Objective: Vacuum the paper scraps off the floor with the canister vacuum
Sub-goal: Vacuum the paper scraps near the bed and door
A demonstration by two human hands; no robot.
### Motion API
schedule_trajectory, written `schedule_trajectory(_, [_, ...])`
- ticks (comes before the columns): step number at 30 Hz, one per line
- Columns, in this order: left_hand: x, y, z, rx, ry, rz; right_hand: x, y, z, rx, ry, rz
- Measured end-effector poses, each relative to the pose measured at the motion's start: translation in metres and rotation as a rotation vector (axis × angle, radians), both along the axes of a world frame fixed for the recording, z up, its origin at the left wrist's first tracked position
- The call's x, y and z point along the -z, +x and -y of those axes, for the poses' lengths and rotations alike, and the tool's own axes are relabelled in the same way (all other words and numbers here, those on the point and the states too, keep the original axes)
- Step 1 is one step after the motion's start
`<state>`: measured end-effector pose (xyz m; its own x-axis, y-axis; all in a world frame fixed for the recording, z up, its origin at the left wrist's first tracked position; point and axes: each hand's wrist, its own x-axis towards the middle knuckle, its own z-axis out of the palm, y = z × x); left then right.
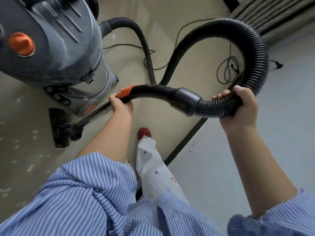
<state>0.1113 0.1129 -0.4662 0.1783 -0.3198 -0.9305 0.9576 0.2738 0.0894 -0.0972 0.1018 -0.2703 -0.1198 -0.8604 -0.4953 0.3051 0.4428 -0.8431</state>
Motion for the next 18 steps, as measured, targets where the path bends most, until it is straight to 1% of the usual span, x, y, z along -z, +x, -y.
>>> schedule_trajectory(1, [-0.007,0.003,-0.008,-0.027,-0.051,0.013,0.004,0.0,0.003,0.066,0.067,-0.001])
schedule_trajectory(2, [-0.019,0.007,-0.017,-0.035,-0.094,0.027,0.006,0.001,0.006,0.088,0.116,-0.058])
schedule_trajectory(3, [-0.029,0.01,-0.023,-0.018,-0.108,0.042,0.01,0.004,0.011,0.089,0.154,-0.185])
schedule_trajectory(4, [-0.035,0.015,-0.03,0.029,-0.069,0.057,0.012,0.007,0.013,0.057,0.182,-0.377])
schedule_trajectory(5, [-0.041,0.019,-0.035,0.094,-0.017,0.065,0.016,0.011,0.016,-0.022,0.194,-0.639])
schedule_trajectory(6, [-0.046,0.023,-0.04,0.17,0.026,0.073,0.019,0.014,0.019,-0.15,0.186,-0.918])
schedule_trajectory(7, [-0.049,0.026,-0.046,0.253,0.071,0.1,0.019,0.021,0.02,-0.309,0.132,-1.169])
schedule_trajectory(8, [-0.052,0.031,-0.054,0.329,0.113,0.146,0.016,0.032,0.017,-0.478,0.012,-1.358])
schedule_trajectory(9, [-0.054,0.033,-0.059,0.392,0.147,0.186,0.013,0.042,0.015,-0.668,-0.125,-1.444])
schedule_trajectory(10, [-0.057,0.037,-0.067,0.409,0.178,0.217,0.008,0.055,0.01,-0.892,-0.233,-1.417])
schedule_trajectory(11, [-0.058,0.038,-0.073,0.407,0.199,0.209,0.003,0.066,0.004,-1.137,-0.264,-1.305])
schedule_trajectory(13, [-0.061,0.042,-0.086,0.314,0.209,0.113,-0.01,0.089,-0.015,-1.639,-0.148,-1.043])
schedule_trajectory(14, [-0.063,0.044,-0.091,0.263,0.2,0.076,-0.013,0.097,-0.023,-1.806,-0.075,-0.992])
schedule_trajectory(16, [-0.063,0.046,-0.105,0.201,0.186,0.026,-0.013,0.108,-0.03,-1.986,-0.002,-1.033])
schedule_trajectory(18, [-0.065,0.049,-0.121,0.186,0.194,-0.01,-0.013,0.118,-0.035,-2.096,0.032,-1.116])
